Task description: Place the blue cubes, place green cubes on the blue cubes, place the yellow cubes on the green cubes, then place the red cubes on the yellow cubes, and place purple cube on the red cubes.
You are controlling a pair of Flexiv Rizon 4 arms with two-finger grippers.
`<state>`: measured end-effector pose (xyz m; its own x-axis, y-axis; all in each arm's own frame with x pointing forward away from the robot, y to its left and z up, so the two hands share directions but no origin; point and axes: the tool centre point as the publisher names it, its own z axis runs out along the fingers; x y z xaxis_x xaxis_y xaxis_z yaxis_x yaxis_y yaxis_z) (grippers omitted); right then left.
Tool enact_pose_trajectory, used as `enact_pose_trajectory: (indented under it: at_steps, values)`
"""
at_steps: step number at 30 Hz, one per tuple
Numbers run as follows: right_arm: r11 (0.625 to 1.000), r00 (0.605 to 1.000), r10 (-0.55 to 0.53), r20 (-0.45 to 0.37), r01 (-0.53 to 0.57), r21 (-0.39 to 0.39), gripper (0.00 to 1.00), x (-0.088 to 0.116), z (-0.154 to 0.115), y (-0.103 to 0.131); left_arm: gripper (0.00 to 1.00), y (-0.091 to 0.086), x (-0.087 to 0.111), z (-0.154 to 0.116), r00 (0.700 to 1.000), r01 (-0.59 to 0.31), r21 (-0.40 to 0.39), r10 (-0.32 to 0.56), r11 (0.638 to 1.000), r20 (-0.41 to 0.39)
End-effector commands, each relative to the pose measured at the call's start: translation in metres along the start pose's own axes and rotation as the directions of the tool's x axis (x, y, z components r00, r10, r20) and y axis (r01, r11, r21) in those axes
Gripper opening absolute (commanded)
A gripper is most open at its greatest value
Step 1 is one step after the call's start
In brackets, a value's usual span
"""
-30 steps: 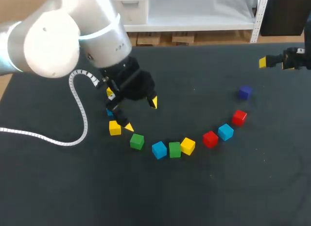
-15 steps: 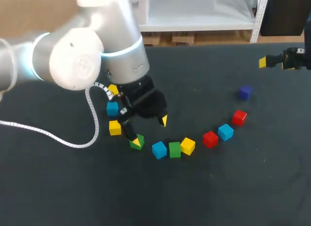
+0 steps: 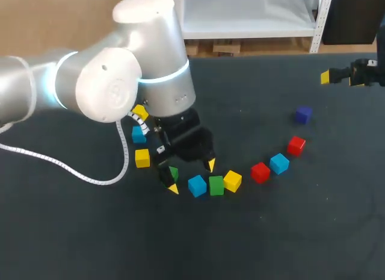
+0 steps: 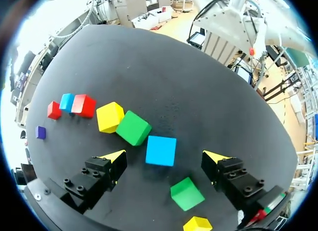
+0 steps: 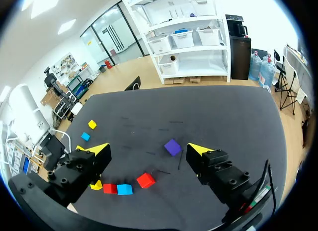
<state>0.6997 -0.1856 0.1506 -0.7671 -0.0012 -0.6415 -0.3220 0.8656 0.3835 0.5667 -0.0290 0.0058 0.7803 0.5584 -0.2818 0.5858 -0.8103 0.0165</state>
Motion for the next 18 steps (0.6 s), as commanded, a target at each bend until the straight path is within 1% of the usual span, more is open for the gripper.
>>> enact_pose_trajectory:
  at_steps: [1, 2, 3, 4, 5, 6, 8, 9, 10, 12, 13, 15, 16, 18]
  values:
    - [1.000, 1.000, 0.000, 0.001, 0.000, 0.002, 1.00, 0.000, 0.000, 0.000, 0.96, 0.002, 0.000, 0.005, 1.000, -0.003, 0.009, 0.003, 1.000, 0.003]
    - [1.000, 1.000, 0.000, 0.001, 0.000, 0.002, 1.00, 0.000, 0.000, 0.000, 0.88, 0.002, 0.000, 0.005, 1.000, -0.004, 0.010, 0.004, 1.000, 0.005]
    - [1.000, 1.000, 0.000, 0.001, 0.000, 0.002, 1.00, 0.000, 0.000, 0.000, 0.87, 0.002, 0.000, 0.005, 1.000, -0.005, 0.011, 0.004, 1.000, 0.006]
    - [1.000, 1.000, 0.000, 0.001, 0.000, 0.002, 1.00, 0.000, 0.000, 0.000, 0.88, 0.002, 0.000, 0.006, 1.000, -0.005, 0.013, 0.005, 1.000, 0.006]
    - [1.000, 1.000, 0.000, 0.001, 0.000, 0.002, 1.00, 0.000, 0.000, 0.000, 0.96, 0.002, 0.000, 0.006, 1.000, -0.004, 0.013, 0.004, 1.000, 0.006]
    - [1.000, 1.000, 0.000, 0.001, 0.000, 0.002, 1.00, 0.000, 0.000, 0.000, 1.00, 0.002, 0.000, 0.006, 1.000, -0.003, 0.013, 0.003, 1.000, 0.006]
    - [0.994, 0.994, -0.108, -0.029, 0.107, -0.034, 1.00, 0.000, 0.000, 0.003, 1.00, 0.003, 0.001, 0.005, 1.000, 0.000, 0.012, 0.000, 1.000, 0.005]
    - [0.987, 0.989, -0.141, -0.049, 0.137, -0.082, 1.00, 0.000, 0.000, 0.004, 1.00, 0.003, 0.001, 0.005, 1.000, 0.002, 0.011, -0.002, 1.000, 0.004]
    - [0.979, 0.984, -0.171, -0.049, 0.164, -0.118, 1.00, -0.001, 0.000, 0.005, 1.00, 0.004, 0.002, 0.005, 1.000, 0.002, 0.008, -0.002, 1.000, 0.002]
    - [0.949, 0.964, -0.261, -0.058, 0.245, -0.199, 1.00, -0.002, -0.003, 0.006, 1.00, 0.004, 0.003, 0.003, 1.000, 0.007, 0.003, -0.007, 1.000, 0.002]
    - [0.935, 0.955, -0.290, -0.066, 0.267, -0.235, 1.00, -0.003, -0.004, 0.006, 1.00, 0.004, 0.004, 0.003, 1.000, 0.008, 0.002, -0.008, 1.000, 0.002]
    - [0.892, 0.927, -0.368, -0.078, 0.327, -0.313, 1.00, -0.003, -0.006, 0.005, 1.00, 0.004, 0.005, 0.002, 1.000, 0.013, -0.001, -0.013, 1.000, 0.001]
    - [0.865, 0.910, -0.406, -0.088, 0.351, -0.358, 1.00, -0.002, -0.007, 0.004, 1.00, 0.004, 0.005, 0.002, 1.000, 0.015, -0.002, -0.015, 1.000, 0.002]
    - [0.788, 0.856, -0.510, -0.090, 0.423, -0.447, 1.00, 0.002, -0.011, 0.004, 1.00, 0.005, 0.006, 0.002, 1.000, 0.017, -0.003, -0.017, 1.000, 0.001]
